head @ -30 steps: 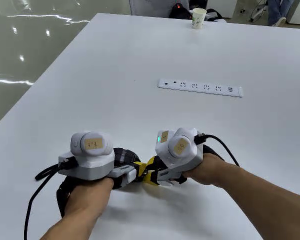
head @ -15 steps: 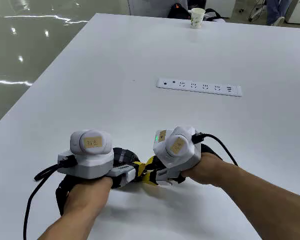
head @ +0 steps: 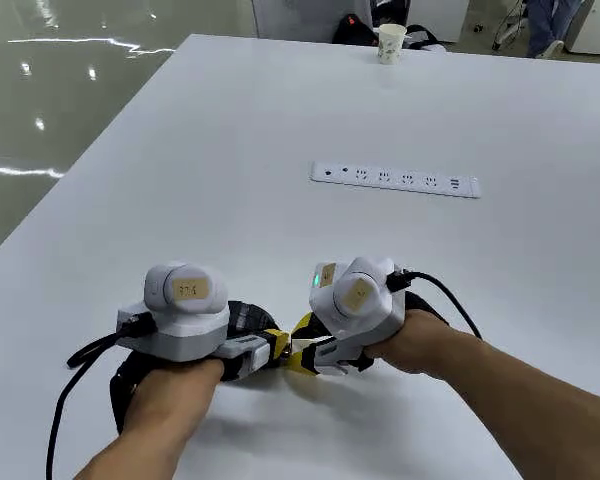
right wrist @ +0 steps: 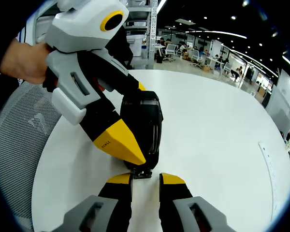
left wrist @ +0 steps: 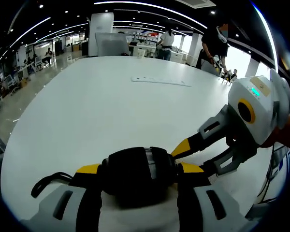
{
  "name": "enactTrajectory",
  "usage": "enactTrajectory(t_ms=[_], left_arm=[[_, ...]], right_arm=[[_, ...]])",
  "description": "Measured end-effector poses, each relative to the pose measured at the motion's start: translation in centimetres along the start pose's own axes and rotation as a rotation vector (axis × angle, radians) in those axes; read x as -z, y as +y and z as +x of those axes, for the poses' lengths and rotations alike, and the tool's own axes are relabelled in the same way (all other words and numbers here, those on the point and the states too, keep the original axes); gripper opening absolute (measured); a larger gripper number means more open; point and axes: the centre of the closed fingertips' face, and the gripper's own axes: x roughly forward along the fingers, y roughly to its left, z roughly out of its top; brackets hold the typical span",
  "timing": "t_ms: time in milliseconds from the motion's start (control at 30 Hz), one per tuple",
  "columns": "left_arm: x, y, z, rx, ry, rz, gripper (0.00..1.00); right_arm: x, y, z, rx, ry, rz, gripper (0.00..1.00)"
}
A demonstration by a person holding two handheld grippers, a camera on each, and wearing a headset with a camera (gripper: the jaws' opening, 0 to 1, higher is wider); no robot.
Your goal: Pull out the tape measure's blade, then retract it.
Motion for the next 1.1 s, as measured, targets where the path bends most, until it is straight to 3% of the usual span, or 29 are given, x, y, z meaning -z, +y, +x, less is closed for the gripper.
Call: enactTrajectory(t_ms=[433, 800, 1100], left_arm=[[0.7, 0.2, -1.4, 0.023, -0.007, 0.046, 0.56], [1.3, -0.2, -2.3, 0.064, -0.013, 0.075, 0.61], [1.1, -0.7, -3.1, 0.112, -0.029, 0.105, 0.66]], right_arm=[[1.0, 0.7, -1.8, 0.035, -0.009, 0.038, 0.24], [2.2, 1.3, -4.0, 0.091, -0.022, 0.083, 0.29], [3.0, 1.7, -5.7, 0.143, -0.041, 0.128, 0.34]])
